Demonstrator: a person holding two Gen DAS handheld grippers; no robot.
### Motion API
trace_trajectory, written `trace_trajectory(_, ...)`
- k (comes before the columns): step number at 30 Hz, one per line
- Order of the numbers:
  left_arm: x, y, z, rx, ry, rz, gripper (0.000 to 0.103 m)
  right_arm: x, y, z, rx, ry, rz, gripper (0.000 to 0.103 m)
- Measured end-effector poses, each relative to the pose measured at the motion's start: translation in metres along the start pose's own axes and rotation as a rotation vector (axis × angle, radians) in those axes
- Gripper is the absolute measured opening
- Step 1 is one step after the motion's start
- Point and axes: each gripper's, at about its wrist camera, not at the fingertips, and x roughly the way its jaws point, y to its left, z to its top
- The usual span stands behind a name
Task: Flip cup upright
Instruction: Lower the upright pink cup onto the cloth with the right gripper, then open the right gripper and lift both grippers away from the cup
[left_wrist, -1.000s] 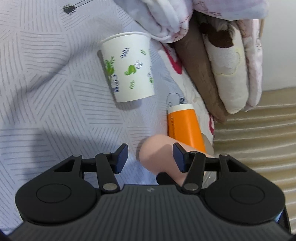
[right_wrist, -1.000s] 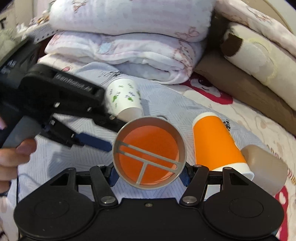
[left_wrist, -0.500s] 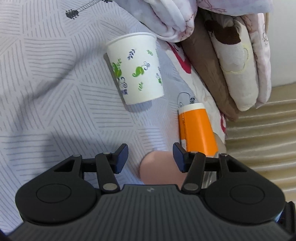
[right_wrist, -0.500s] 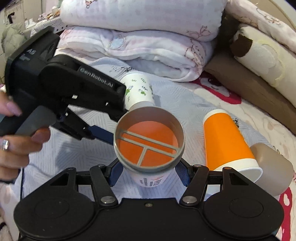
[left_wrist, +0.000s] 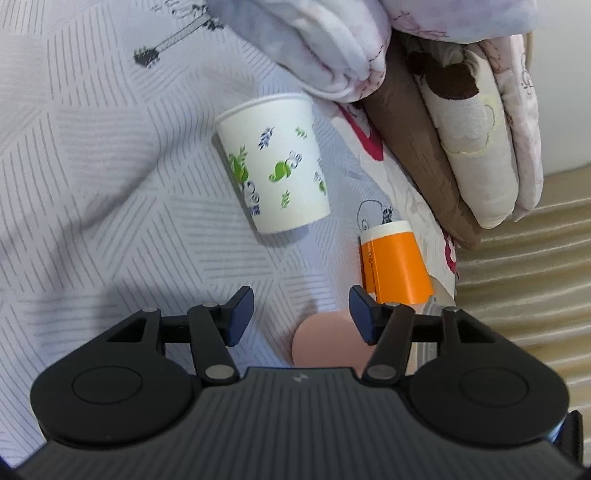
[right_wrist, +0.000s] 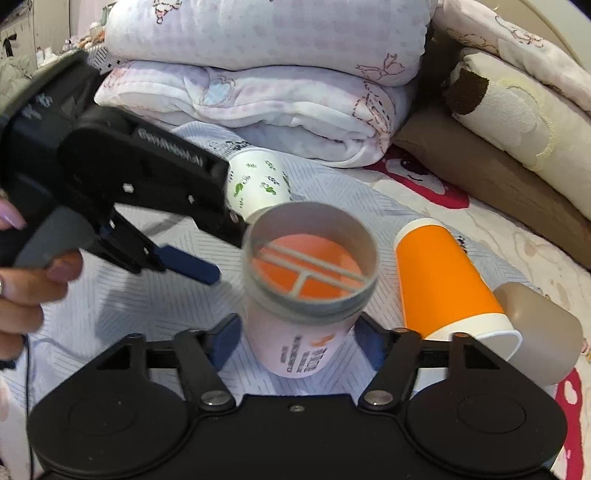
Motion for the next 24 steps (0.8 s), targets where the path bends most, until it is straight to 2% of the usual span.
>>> trace_trajectory(8,0.0,-0.013,-0.002,0.081,0.008,-0.017,0.058,0.0,-0.001,-0.001,0.019,-0.004,0.011,0.078)
trace_trajectory(15,-0.021,-0.024,-0.008,0.175,0.034,-0.015,0.059,-0.012,-0.008,-0.013,0.034,0.033,-0.039,0.086)
trace_trajectory(17,-0.035,-0.033,-0.016,0.246,0.021,0.027,0.059,-0.026,-0.011,-0.016,0.04,0.034,-0.062,0.086)
trace_trajectory(21,-0.068,-0.056,-0.028,0.372,-0.035,0.093,0.06,-0.064,-0.019,-0.027,0.172,0.001,-0.004,0.089)
trace_trajectory(24,-0.095,-0.078,-0.042,0.494,-0.102,0.188,0.064,-0.092,-0.01,-0.036,0.203,-0.028,-0.016,0.089)
